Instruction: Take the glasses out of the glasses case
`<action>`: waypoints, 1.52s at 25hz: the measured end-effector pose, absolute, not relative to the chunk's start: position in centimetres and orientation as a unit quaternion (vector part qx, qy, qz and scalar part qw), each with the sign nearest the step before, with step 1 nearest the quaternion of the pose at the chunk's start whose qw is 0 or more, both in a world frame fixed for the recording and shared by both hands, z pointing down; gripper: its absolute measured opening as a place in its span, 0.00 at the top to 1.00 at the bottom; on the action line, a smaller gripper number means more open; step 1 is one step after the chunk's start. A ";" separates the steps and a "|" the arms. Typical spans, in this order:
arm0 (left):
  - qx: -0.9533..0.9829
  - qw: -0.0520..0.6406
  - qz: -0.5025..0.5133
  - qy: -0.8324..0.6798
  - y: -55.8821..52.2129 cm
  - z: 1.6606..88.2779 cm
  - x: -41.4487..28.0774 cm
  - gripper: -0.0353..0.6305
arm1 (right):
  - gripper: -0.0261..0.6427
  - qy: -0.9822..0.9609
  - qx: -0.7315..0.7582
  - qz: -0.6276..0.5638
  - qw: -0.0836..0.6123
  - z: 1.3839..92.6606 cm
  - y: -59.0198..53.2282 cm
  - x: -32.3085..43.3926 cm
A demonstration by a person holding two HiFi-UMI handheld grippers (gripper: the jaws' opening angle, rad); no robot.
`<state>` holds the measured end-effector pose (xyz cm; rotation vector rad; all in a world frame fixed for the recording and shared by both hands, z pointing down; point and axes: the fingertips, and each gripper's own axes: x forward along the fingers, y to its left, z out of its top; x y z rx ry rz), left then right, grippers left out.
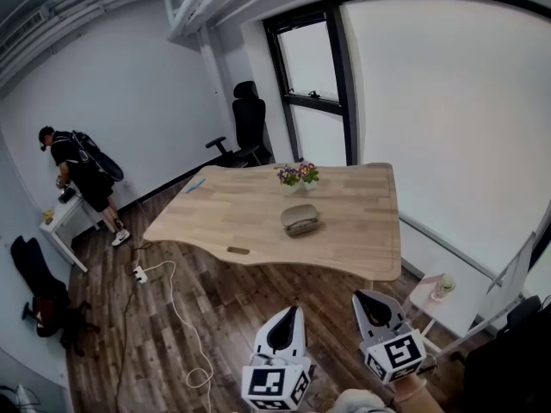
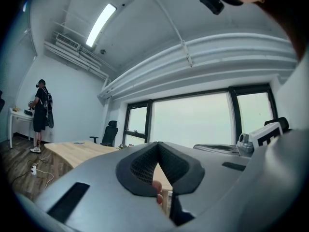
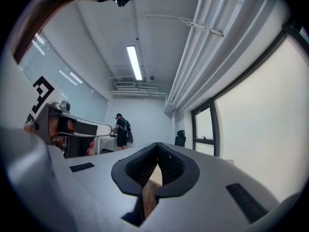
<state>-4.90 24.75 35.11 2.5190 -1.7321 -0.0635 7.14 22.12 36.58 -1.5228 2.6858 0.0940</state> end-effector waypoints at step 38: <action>0.813 0.065 0.007 -0.579 -2.0 38.6 -5.0 0.95 | 0.96 0.886 -0.463 0.022 0.018 38.7 -4.7 6.3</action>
